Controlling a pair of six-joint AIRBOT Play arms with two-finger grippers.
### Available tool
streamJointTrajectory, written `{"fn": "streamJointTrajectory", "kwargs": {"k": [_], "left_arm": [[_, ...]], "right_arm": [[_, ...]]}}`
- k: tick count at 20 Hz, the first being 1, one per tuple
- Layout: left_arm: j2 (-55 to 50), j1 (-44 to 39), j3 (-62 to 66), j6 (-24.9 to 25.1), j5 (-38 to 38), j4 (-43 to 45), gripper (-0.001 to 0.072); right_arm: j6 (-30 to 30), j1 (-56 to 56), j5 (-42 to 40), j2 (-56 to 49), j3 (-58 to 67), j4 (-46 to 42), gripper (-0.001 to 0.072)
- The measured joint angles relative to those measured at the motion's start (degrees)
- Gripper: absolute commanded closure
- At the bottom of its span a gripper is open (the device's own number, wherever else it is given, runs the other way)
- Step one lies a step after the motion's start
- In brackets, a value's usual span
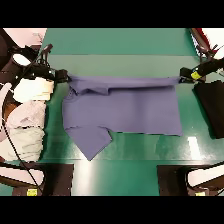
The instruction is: Fold the shirts.
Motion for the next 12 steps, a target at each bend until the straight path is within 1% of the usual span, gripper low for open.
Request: {"fn": "streamJointTrajectory", "kwargs": {"k": [2, 3, 4, 5, 6, 9, 12], "left_arm": [[0.00, 0.00, -1.53, 0.02, -0.57, 0.33, 0.0678], [0.00, -0.02, -1.99, -0.22, -1.05, 0.52, 0.0524], [0.00, -0.02, -2.36, -0.92, -1.51, 0.59, 0.0195], [0.00, 0.02, -2.60, -1.95, -1.90, 0.70, 0.0085], [0.00, 0.04, -2.78, -3.19, -2.47, 0.81, 0.0083], [0.24, 0.42, -2.51, -6.27, -5.38, 1.01, 0.0084], [3.08, 2.43, -2.16, -8.31, -9.20, 2.75, 0.0084]], "right_arm": [[0.00, 0.22, -1.36, 2.14, -5.14, 0.15, 0.0698], [0.00, 0.22, -2.29, 3.26, -7.45, 0.31, 0.0694], [0.00, 0.24, -2.95, 4.09, -9.25, 0.39, 0.0646], [0.02, 0.26, -3.26, 4.72, -10.62, 0.50, 0.0424], [0.02, 0.24, -3.67, 5.31, -11.61, 1.14, 0.0353], [-0.04, -0.63, -2.71, 6.14, -12.28, 5.38, 0.0353], [-2.14, -2.40, 1.88, 7.93, -11.93, 10.38, 0.0354]]}}
